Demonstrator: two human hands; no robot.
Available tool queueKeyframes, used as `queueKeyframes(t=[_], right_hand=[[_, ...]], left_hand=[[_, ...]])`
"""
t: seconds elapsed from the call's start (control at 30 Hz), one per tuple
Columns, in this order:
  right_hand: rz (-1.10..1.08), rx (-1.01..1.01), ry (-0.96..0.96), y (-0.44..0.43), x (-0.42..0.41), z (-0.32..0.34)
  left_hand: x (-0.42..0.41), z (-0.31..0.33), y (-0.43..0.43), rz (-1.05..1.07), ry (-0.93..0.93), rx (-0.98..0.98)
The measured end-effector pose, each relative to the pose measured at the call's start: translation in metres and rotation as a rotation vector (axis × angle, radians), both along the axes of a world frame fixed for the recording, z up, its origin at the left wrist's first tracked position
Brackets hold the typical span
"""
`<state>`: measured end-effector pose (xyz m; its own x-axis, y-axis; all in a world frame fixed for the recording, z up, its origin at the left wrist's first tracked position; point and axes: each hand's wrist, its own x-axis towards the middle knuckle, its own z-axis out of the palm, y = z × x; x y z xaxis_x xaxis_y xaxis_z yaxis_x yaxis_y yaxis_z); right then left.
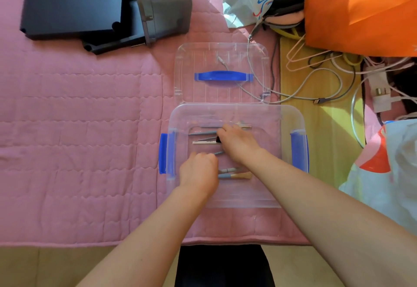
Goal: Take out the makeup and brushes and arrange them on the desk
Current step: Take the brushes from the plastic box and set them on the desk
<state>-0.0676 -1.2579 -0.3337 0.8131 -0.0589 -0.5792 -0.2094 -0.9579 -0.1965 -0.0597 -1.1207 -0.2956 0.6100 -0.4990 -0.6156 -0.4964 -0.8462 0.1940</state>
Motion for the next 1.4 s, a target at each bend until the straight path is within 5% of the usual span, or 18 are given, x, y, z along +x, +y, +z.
queueKeyframes(t=[0.43,0.83,1.4], right_hand=[[-0.478,0.437,-0.095,-0.032,-0.033,0.091],[-1.089,1.27,0.115,-0.035,-0.082,0.25],[-0.908,1.394,0.395,0.026,-0.159,0.388]], left_hand=[[0.004,0.073,0.007,0.443,0.212,-0.156],[-0.037,0.208,0.015,1.05,0.57,-0.632],[-0.169,0.331,0.063,1.579,0.75,-1.194]])
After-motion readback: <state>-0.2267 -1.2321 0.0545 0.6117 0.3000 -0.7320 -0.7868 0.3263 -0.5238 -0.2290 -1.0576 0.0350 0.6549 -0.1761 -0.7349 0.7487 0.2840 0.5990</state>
